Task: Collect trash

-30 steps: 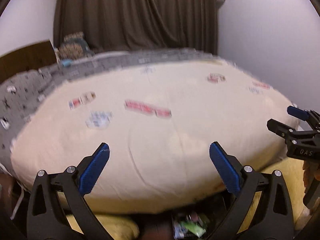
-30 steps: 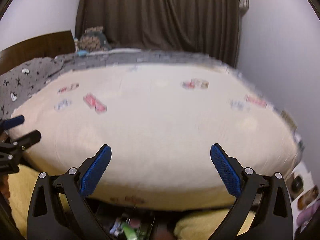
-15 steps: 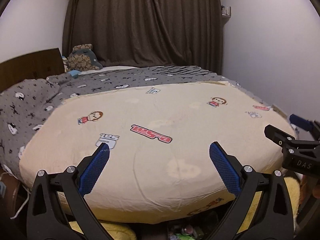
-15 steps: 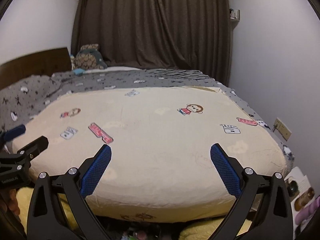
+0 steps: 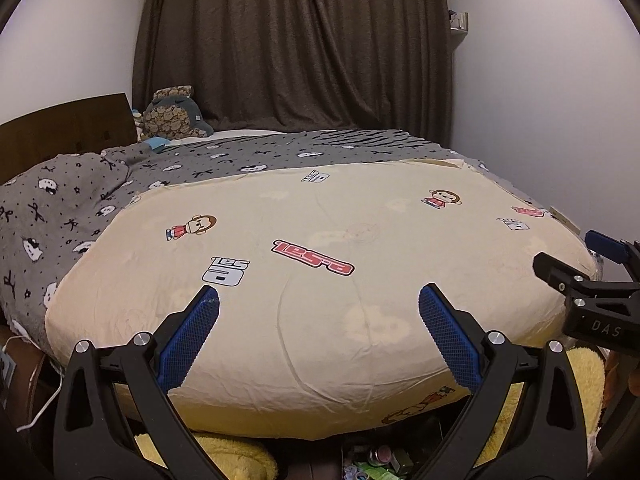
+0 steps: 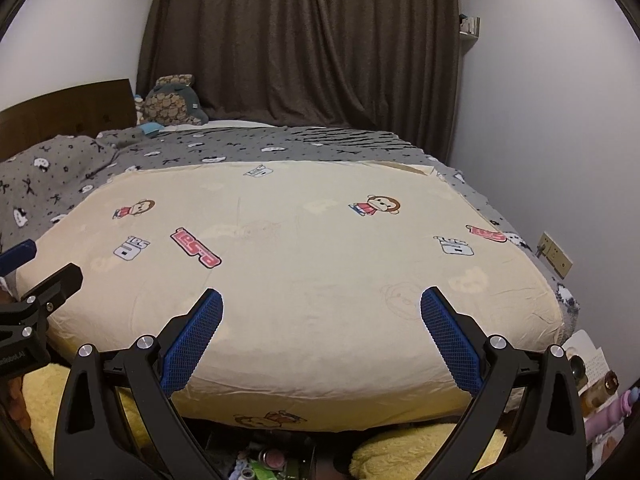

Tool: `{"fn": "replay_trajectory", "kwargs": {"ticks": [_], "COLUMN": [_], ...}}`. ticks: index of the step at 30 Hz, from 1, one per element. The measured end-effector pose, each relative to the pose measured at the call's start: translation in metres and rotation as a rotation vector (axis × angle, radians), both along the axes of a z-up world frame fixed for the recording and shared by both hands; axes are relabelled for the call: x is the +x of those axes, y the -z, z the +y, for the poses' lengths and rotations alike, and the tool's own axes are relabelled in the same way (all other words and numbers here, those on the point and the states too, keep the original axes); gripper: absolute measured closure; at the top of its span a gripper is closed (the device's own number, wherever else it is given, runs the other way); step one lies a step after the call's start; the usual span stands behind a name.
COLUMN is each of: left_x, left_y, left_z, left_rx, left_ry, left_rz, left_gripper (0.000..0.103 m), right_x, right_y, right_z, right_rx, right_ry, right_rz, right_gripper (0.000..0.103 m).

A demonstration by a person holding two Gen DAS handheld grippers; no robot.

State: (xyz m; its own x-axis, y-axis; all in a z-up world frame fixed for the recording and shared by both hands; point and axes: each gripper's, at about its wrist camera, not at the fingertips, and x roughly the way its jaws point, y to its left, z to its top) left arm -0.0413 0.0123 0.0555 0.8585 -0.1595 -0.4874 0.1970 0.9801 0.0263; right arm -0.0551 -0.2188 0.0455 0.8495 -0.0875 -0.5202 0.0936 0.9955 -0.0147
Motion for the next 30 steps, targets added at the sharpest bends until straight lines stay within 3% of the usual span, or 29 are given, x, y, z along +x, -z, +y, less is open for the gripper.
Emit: {"fn": "replay_trajectory", "kwargs": {"ticks": [30], "left_x": [-0.0032], "left_y": [-0.0007], "left_z": [0.0027], "left_rx": [-0.034], "left_ry": [-0.005], "left_rz": [0.0], "left_gripper": [0.008], "right_x": [-0.0094], "right_y": [-0.0038], "right_z": [0.0007], "right_rx": [0.009], "right_ry": [0.0], "right_rz": [-0.031], "right_gripper": [0.004]}}
